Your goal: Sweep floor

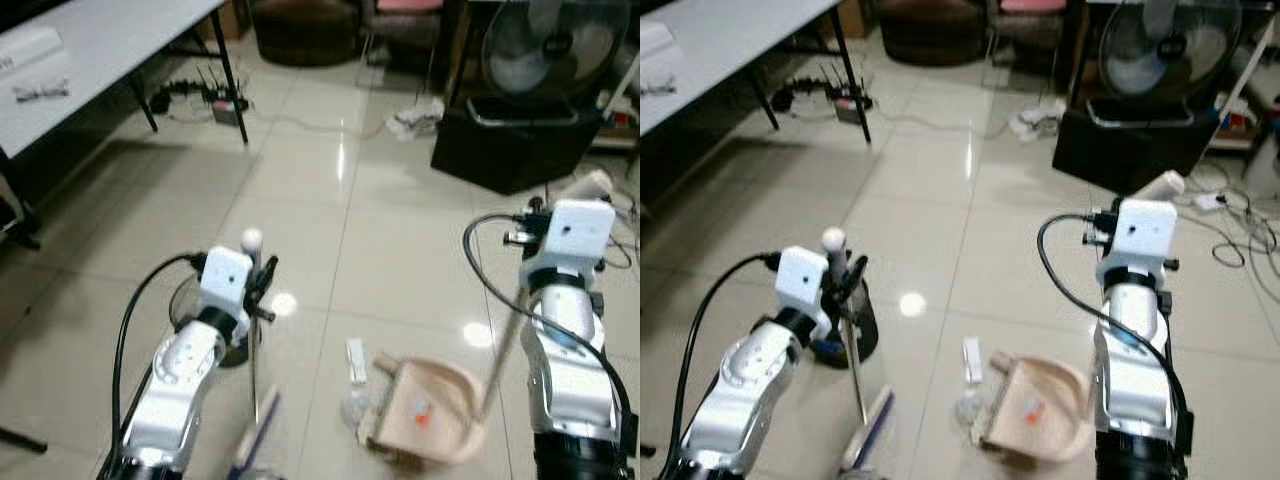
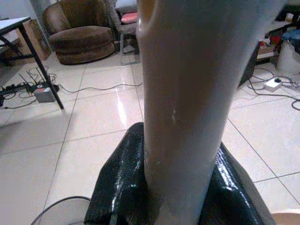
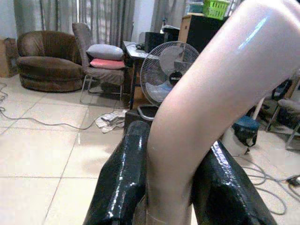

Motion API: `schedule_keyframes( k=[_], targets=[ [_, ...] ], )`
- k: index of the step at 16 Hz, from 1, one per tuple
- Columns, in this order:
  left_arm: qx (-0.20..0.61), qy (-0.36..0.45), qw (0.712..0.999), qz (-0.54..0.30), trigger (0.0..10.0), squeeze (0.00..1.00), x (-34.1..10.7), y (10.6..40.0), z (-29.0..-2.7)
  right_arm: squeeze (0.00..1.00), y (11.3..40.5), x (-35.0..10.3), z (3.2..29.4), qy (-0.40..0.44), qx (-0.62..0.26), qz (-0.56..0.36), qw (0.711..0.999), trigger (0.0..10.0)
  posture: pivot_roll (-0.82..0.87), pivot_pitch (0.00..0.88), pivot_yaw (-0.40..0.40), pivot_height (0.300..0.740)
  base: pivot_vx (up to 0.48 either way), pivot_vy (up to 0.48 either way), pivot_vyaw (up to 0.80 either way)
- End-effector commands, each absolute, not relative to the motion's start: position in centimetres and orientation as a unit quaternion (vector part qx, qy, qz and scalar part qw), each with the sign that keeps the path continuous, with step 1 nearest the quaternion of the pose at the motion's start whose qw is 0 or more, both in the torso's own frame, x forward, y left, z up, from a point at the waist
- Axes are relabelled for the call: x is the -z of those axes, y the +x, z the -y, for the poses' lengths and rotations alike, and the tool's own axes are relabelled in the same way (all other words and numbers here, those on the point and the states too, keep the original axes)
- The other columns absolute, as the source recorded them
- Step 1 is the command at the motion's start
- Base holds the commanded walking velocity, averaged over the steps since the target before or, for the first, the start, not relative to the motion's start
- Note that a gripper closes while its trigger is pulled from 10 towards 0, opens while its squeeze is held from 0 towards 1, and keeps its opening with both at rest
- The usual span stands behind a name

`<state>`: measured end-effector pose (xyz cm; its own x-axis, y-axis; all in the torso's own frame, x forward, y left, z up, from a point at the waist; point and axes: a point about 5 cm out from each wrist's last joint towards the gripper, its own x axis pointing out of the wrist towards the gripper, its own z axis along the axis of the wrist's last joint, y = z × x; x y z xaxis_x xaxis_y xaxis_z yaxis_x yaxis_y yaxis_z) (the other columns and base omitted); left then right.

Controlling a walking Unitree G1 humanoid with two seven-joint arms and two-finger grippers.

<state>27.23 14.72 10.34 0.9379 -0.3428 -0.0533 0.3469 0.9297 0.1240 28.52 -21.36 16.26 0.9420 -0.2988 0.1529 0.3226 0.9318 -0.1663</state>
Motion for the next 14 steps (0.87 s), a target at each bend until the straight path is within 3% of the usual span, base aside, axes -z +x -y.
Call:
schedule_keyframes(
  k=[1,14],
  targets=[
    [0.172,0.075,0.982,-0.001,10.0,0.00,-11.1,27.4,-15.0,0.00,28.3,-17.2,21.2,-0.097,0.156,0.080,0.980,10.0,-0.02,0.040,0.054,0.740,0.000,0.000,0.00],
    [0.175,0.072,0.982,0.001,10.0,0.00,-11.3,27.7,-14.9,0.00,27.9,-16.5,20.2,-0.073,0.123,0.070,0.987,10.0,-0.02,0.048,0.059,0.740,0.000,0.000,0.00]
  ],
)
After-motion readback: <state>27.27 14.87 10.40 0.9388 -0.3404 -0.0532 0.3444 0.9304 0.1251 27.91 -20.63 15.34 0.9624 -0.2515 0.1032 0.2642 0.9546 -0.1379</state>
